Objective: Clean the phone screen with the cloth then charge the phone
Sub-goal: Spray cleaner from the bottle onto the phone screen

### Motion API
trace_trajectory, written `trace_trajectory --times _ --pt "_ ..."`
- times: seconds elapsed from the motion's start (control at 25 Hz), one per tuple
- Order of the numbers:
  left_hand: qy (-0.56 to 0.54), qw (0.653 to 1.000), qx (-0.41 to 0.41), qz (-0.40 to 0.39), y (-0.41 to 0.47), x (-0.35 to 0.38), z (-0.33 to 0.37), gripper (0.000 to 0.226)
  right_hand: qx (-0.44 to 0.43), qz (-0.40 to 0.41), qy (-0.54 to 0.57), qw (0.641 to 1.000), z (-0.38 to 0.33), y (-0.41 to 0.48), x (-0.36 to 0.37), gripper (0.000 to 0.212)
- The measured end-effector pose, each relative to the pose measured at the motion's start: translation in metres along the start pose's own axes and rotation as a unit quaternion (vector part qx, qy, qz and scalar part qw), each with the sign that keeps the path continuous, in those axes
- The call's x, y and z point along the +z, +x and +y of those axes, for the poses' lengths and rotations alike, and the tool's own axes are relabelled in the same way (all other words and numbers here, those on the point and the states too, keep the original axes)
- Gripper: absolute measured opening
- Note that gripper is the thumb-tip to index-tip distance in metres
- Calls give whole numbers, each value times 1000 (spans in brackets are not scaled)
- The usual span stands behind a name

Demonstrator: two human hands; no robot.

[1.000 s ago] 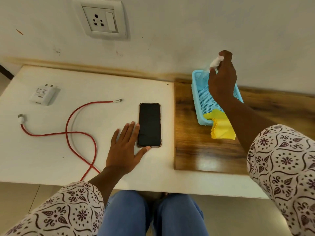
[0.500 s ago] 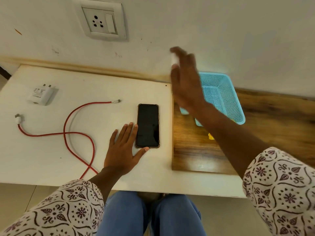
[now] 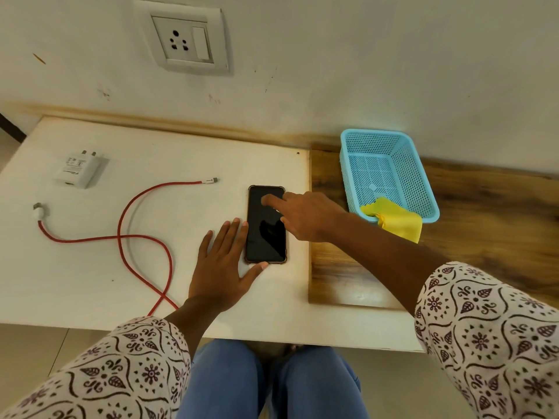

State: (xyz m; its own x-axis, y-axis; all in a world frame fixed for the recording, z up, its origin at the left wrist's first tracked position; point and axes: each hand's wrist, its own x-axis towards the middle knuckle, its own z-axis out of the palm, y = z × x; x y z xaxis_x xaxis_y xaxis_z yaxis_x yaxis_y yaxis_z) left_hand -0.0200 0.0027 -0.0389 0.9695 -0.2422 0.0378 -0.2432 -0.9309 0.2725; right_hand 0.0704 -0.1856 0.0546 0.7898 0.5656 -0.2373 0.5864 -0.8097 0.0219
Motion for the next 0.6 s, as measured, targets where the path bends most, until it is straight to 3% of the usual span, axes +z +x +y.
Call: trace_trajectory --times 0.32,0.6 --pt "3 1000 -1 -1 0 0 0 81 9 30 13 999 9 12 -3 55" --pt "0 1000 -4 -1 1 2 -2 82 95 57 -2 994 29 20 -9 56"
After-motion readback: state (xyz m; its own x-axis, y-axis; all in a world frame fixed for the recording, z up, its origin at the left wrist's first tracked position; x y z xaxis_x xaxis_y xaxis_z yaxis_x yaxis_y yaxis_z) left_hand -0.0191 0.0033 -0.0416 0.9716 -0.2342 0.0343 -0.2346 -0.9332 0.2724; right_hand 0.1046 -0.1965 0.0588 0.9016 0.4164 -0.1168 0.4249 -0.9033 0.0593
